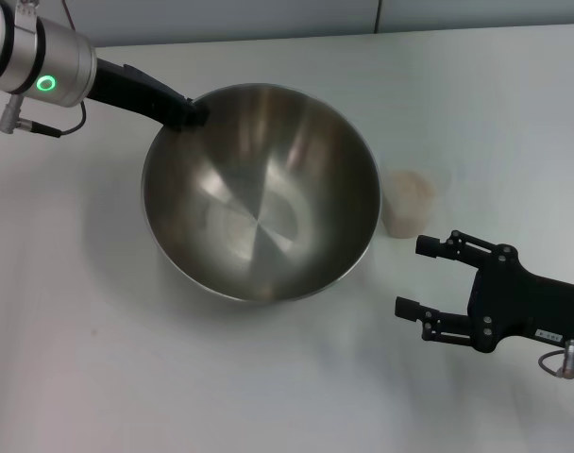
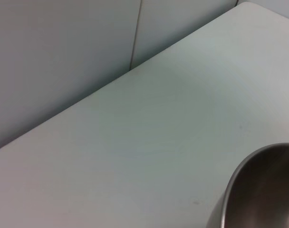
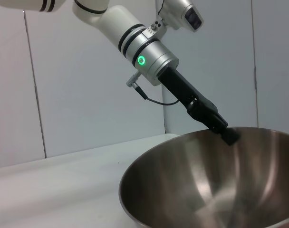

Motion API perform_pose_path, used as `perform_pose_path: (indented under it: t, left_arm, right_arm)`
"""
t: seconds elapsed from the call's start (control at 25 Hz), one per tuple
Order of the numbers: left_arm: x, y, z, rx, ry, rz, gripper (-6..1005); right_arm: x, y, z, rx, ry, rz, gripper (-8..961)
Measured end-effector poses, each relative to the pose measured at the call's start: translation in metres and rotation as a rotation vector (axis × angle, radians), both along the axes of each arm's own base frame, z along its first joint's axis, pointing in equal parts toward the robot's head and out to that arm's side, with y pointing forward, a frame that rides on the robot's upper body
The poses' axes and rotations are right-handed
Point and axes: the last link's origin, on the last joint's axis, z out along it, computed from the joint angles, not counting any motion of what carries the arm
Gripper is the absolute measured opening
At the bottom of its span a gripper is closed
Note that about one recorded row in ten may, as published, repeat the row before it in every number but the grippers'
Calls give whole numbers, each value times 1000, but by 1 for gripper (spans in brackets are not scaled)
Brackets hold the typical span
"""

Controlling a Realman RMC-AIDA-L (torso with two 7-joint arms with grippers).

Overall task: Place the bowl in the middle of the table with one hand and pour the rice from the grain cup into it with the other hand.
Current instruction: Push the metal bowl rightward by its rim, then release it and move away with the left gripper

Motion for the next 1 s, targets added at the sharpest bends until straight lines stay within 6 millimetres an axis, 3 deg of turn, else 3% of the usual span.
perform_pose_path:
  t: [0.36,0.76,1.0]
  left_arm:
    - [-2,4,0,36,0,14,44]
    - [-6,7,-4,55,4,20,236]
    - [-4,6,-5,48,14,7,465]
  right_arm:
    - [0,0,0,1,0,1,819]
    - [-1,2,0,2,0,4,819]
    - [-1,3,1,3,0,6,819]
